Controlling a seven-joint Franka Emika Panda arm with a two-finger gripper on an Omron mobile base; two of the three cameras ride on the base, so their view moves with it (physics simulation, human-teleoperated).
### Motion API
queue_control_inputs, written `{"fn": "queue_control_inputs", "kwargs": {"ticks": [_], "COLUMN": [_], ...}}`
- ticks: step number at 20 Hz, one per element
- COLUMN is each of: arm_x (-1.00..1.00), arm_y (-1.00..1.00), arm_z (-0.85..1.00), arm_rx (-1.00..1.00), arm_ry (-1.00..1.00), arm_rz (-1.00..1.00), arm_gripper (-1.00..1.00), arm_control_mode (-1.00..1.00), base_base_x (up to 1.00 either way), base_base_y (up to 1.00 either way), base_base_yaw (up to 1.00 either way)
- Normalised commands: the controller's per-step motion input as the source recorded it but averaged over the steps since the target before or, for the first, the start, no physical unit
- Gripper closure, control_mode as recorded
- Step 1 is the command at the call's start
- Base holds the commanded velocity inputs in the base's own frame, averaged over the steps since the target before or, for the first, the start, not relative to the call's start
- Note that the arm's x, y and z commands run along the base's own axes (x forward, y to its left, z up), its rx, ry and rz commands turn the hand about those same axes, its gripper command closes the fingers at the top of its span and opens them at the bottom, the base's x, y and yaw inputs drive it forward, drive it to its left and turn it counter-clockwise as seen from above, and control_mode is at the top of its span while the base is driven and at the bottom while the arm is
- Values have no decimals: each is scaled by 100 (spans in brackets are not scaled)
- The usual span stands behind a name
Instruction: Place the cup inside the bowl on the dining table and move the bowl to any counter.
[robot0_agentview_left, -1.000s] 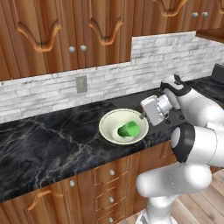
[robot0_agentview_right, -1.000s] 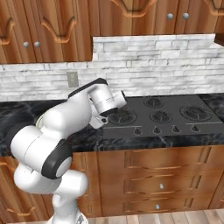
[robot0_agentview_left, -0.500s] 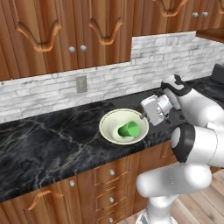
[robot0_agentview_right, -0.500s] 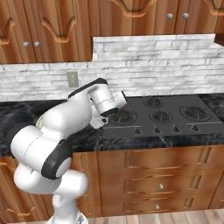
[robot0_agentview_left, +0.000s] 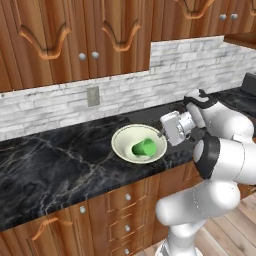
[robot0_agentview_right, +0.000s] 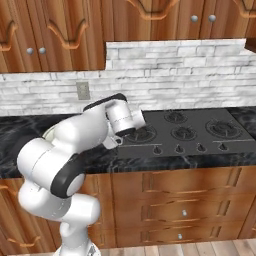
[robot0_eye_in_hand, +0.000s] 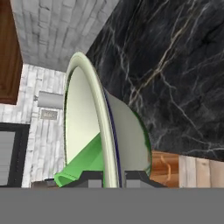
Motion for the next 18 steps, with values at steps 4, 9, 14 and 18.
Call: {"fn": "queue_control_inputs", "kwargs": {"ticks": [4,9,14,18], "arm_x": [40,34,16,30], "arm_y": [5,9,4,27], "arm_z": [-9,-2,-8,-40], "arm_rx": [9,0,0,0], "arm_ry": [20,27,1,-4], "arm_rz": [7,5,0,-3], "arm_gripper": [100,100,100,100], "arm_control_mode": [-100,-100,-100,-100], "base_base_x": [0,0,0,0], "base_base_y": [0,0,0,0], "base_base_yaw": [0,0,0,0]}}
